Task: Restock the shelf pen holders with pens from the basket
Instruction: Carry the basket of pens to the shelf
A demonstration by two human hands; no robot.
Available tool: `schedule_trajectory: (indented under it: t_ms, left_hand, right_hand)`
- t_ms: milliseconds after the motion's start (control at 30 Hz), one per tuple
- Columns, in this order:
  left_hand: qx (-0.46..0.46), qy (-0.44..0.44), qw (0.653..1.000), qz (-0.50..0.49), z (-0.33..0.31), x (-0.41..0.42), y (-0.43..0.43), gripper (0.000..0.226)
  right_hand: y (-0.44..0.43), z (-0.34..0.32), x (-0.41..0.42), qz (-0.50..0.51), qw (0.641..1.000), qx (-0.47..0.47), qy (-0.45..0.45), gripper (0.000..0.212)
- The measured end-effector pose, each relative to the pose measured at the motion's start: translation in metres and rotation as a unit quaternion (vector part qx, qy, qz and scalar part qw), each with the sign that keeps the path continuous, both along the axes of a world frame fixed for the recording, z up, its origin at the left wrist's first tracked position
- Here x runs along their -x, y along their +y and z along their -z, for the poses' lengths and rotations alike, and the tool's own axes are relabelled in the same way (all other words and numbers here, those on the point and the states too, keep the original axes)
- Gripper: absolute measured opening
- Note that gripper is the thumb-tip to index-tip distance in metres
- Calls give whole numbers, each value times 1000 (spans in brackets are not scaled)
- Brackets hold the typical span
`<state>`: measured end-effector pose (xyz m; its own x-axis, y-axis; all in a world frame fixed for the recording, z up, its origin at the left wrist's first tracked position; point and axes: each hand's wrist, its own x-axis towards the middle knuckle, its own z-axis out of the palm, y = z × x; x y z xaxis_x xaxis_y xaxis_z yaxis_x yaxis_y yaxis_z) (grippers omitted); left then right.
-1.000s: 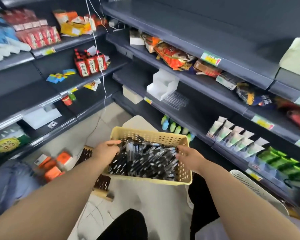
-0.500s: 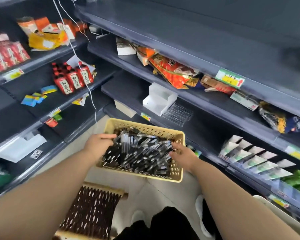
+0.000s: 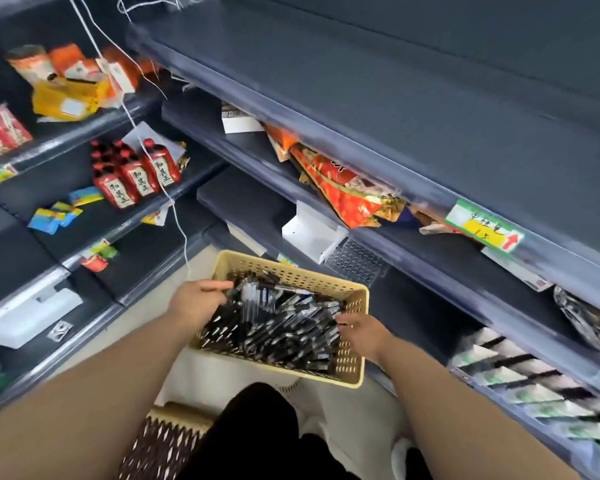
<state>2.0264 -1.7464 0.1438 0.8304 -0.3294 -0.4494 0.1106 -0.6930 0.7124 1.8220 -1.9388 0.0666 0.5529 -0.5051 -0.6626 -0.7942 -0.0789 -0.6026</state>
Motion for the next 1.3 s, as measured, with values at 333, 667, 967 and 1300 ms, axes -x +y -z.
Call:
schedule_trajectory:
  t_ms: [333,667,967,1300]
  left_hand:
    - [-30,19,998,56,16,-39,-59,35]
    - [-66,84,970,218,97,-153,-99,35]
    - [-69,107,938,321,163,-238,-98,39]
    - [26,182,962,203,321,-227,-88,41]
  right_hand:
    - [-31,23,-16,15,1000,-25,9,30]
    - [-8,74,-82,194,974,-108,40,17]
    - [24,122,-154,259,960,-67,78,26]
    - [26,237,-155,188,974,39,120,28]
